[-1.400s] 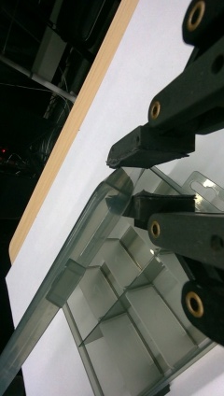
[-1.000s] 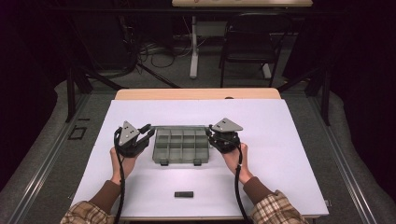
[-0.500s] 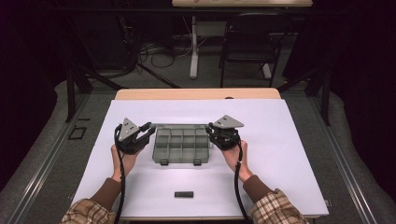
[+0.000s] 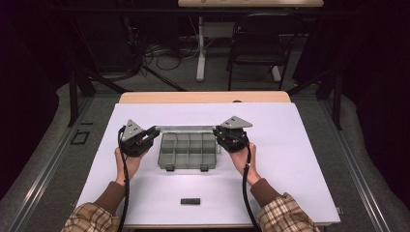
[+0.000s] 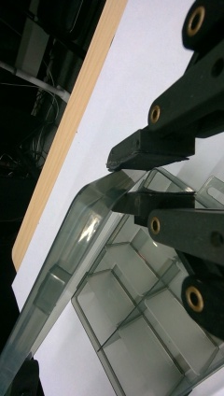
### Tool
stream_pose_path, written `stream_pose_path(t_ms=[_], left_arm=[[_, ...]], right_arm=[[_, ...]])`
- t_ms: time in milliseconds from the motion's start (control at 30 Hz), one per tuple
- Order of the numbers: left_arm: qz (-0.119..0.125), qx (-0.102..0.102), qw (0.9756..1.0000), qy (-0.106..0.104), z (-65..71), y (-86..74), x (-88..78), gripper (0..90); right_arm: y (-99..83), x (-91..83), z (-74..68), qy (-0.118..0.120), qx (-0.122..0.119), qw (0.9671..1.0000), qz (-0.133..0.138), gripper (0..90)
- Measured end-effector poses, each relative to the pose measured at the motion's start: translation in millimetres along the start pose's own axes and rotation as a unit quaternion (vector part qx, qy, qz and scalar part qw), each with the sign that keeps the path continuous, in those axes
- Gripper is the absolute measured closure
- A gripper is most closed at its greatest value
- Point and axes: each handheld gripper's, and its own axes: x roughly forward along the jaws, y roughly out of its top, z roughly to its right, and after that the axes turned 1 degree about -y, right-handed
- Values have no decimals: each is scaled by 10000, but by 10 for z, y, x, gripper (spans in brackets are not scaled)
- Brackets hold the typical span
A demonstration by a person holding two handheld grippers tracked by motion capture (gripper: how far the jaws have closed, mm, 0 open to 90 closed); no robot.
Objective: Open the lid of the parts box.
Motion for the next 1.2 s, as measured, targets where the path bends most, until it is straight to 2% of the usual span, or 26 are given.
stream_pose_path(t_ms=[267,500,800,1200], left_arm=[[-119,-53,9999,-2,-43,89,42,789],[-220,-50,9997,-23,-90,139,78,797],[-177,-202,9996,53,-121,114,172,800],[-430,-247,9987,143,-156,46,329,803]], right_arm=[[66,31,20,-56,32,9999,-104,785],[105,119,63,-97,168,9996,-216,794],[109,226,107,-128,150,9991,-388,804],[67,371,148,-155,228,9979,-580,804]])
